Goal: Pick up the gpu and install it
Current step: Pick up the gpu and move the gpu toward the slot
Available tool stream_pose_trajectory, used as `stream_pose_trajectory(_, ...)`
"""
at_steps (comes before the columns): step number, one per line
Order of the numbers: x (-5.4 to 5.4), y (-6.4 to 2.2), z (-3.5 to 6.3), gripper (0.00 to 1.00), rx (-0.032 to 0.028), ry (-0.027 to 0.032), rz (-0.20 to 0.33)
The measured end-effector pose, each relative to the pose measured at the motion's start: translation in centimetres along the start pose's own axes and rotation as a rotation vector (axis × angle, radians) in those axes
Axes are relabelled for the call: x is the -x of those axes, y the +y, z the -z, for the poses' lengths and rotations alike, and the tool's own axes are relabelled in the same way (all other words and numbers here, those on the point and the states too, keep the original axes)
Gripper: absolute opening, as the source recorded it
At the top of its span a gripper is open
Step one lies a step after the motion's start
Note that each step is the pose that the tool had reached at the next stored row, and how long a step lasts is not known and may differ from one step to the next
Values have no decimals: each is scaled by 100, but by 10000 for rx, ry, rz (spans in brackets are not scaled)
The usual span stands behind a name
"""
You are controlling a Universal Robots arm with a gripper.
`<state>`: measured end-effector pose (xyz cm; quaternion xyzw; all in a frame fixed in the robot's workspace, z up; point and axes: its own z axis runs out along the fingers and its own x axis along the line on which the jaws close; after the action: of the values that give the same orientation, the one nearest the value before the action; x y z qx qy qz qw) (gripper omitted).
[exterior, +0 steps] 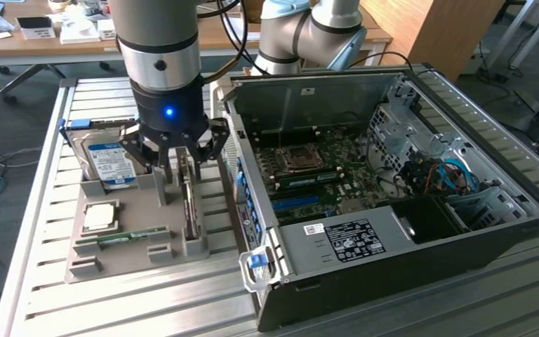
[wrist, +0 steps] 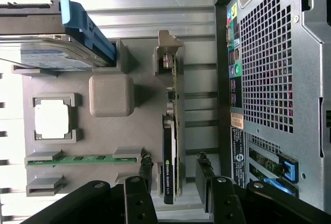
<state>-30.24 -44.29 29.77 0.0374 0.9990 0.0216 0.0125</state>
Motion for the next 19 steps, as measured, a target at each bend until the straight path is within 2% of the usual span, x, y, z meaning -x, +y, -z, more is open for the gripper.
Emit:
stream_pose_trajectory(8,0,0,-10,47,4,-4,0)
stream_pose_trajectory(19,-3,-7,-149,47,0,0,-1)
